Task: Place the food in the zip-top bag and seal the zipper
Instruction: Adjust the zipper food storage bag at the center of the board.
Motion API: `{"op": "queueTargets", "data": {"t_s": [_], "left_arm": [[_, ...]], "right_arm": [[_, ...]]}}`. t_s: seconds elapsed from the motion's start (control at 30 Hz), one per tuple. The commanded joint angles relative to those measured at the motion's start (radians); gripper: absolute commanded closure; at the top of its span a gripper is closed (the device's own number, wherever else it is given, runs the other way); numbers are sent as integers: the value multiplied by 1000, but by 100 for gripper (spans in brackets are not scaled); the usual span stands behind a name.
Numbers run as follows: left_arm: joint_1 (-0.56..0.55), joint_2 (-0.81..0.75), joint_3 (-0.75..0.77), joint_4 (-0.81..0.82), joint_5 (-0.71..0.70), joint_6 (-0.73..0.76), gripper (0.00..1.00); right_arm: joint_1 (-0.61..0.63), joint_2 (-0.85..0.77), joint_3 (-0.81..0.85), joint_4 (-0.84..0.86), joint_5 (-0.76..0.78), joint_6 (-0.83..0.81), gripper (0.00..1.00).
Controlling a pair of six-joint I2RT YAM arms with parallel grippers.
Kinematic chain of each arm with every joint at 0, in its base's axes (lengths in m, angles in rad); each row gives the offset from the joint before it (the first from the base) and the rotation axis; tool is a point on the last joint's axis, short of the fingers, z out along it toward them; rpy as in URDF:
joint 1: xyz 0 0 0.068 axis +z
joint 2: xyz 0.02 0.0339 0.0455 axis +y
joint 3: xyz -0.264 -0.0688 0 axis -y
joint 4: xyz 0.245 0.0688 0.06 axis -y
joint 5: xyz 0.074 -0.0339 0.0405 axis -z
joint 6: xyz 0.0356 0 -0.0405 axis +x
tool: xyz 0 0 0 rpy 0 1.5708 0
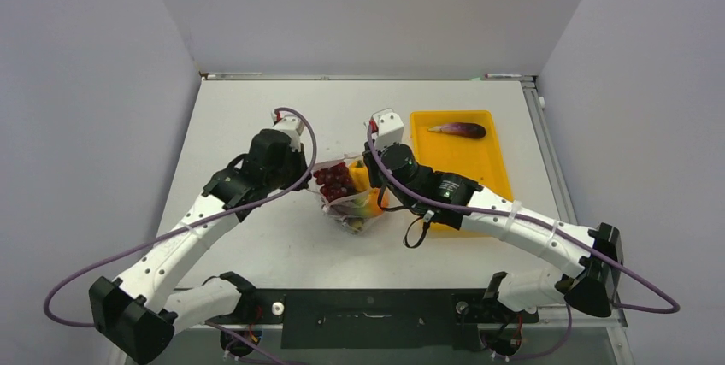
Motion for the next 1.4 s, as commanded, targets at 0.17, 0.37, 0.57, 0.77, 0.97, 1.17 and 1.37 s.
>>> {"op": "queueTargets", "data": {"t_s": [0.17, 0.37, 0.57, 0.77, 0.97, 1.17, 1.37], "left_arm": [[7, 8, 131, -18, -3, -13, 100], [6, -10, 290, -105, -15, 30, 100], [7, -19, 342, -138, -30, 66, 100], [7, -20, 317, -124, -28, 75, 100], [8, 1, 239, -77, -40, 94, 100], [8, -5, 168, -4, -28, 114, 100], [9, -25, 126, 32, -16, 125, 100]], "right_arm": [[-18, -44, 94, 32, 54, -22, 95], [-12, -83, 174, 24, 61, -56, 95], [-12, -105, 186, 38, 70, -71, 95], [-22, -75, 141, 46, 86, -61, 95], [-76, -45, 72, 47, 63, -31, 95], [-114, -38, 63, 41, 19, -22, 95], [-118, -30, 96, 44, -10, -19, 85]]}}
